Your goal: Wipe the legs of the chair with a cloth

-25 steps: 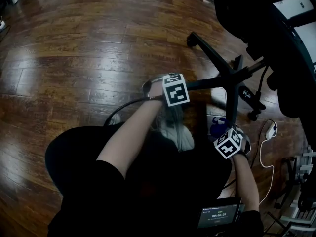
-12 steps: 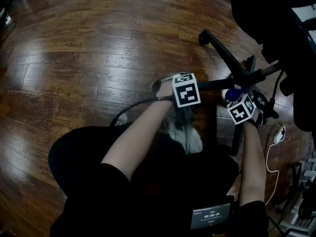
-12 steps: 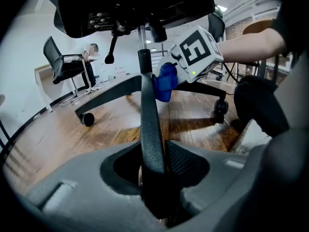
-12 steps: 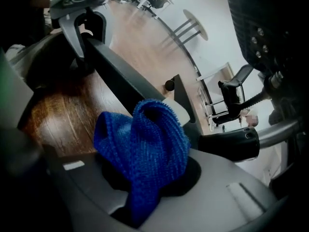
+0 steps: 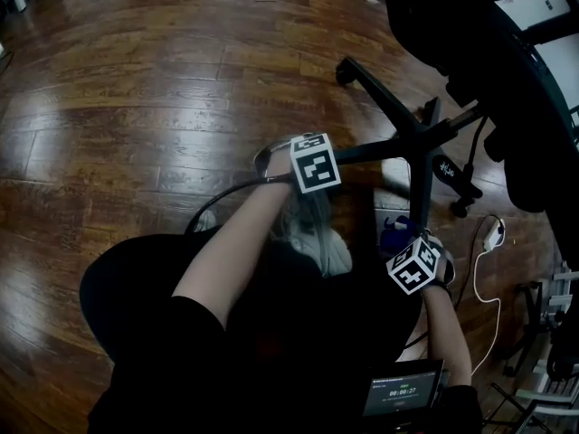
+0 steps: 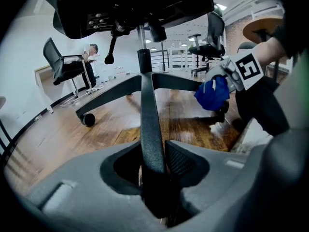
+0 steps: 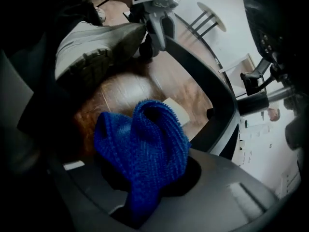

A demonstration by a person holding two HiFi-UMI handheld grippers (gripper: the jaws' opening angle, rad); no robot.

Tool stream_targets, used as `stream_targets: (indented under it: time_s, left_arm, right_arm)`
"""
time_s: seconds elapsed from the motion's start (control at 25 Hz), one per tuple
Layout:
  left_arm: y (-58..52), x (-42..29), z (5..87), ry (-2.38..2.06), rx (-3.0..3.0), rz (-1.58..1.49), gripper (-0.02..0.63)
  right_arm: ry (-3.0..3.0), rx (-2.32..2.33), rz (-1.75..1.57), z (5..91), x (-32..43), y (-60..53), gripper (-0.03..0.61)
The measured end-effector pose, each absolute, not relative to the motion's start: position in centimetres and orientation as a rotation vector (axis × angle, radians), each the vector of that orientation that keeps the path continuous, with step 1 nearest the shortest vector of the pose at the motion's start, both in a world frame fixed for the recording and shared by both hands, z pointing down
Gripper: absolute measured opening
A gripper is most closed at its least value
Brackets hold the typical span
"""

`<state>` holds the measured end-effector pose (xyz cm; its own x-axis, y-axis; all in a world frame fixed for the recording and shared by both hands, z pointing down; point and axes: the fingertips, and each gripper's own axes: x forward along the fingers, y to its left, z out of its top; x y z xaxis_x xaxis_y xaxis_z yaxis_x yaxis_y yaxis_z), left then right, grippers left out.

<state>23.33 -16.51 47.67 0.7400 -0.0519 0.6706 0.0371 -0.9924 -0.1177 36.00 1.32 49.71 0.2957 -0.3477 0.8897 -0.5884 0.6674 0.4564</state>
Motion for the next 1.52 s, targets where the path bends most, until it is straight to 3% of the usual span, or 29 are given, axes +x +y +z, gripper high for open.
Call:
stream_targets:
  time_s: [0.28, 0.84, 1.52]
  left_arm:
    - [-16.5, 23.5, 47.7, 0.02, -2.811, -1.093, 0.15]
    - [-16.5, 23.5, 47.5, -0.004, -2.834, -1.09, 0.149]
    - [-16.6, 23.4, 47.7, 0.032, -2.803, -1.093, 0.149]
  right_arm:
    - [-1.32, 0.914, 0.22, 49.8, 36.3, 1.0, 0.074]
    - [-1.216, 1.074, 0.016, 45.2, 40.4, -15.9, 0.074]
    - [-1.359, 0.931, 0.3, 49.8, 35.8, 2.5, 0.075]
